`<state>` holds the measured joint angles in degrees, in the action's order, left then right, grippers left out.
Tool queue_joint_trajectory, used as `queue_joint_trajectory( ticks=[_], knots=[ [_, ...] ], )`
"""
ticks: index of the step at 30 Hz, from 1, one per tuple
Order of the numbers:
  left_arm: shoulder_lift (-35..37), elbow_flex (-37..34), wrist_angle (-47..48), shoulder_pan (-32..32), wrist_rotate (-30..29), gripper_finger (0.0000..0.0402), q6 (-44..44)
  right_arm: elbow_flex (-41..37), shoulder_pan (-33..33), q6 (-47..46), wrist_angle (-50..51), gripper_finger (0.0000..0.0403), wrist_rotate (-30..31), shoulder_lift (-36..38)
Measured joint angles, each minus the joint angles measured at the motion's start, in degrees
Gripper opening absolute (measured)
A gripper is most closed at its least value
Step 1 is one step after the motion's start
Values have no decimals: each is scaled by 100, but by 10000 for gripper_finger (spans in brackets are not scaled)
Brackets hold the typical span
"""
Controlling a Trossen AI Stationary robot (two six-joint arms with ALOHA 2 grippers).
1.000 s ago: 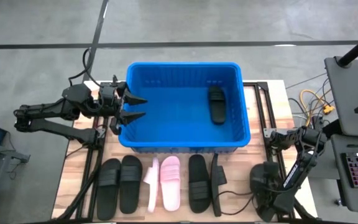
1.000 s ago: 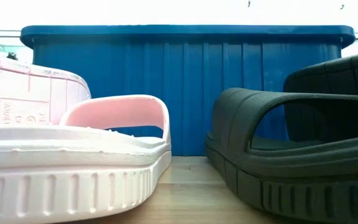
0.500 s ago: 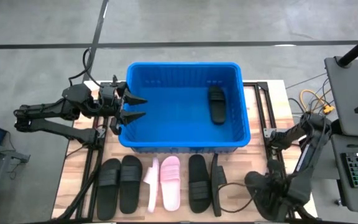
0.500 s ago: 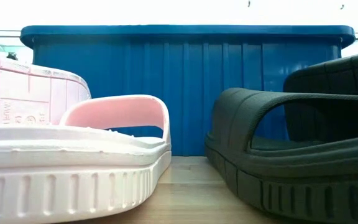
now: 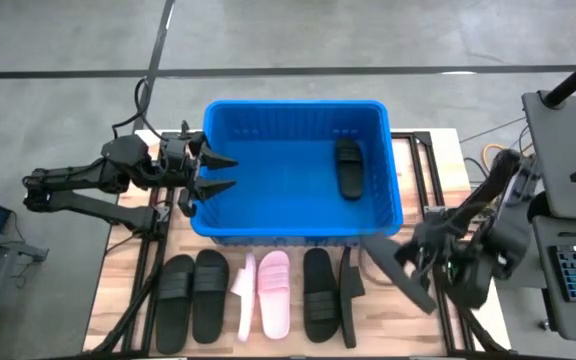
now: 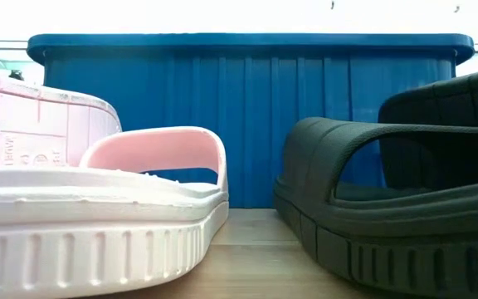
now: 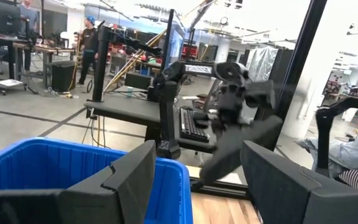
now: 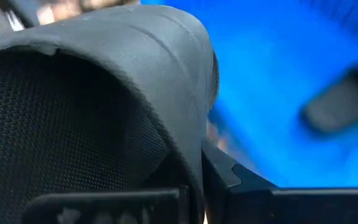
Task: Pick and place slides into bin
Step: Put the black slide into the bin
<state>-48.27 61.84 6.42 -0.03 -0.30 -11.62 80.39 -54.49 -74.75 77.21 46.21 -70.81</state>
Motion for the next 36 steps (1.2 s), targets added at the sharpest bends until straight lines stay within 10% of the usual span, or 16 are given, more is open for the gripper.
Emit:
queue_joint_trajectory(
  ticks=[12,36],
  knots=[
    [-20,0,-45,0,0,222,0,19,2166,2578,-178,9,1041,591],
    [-53,4,-160,0,-44,222,-224,-730,6519,7769,-2119,9,-629,201]
  ],
)
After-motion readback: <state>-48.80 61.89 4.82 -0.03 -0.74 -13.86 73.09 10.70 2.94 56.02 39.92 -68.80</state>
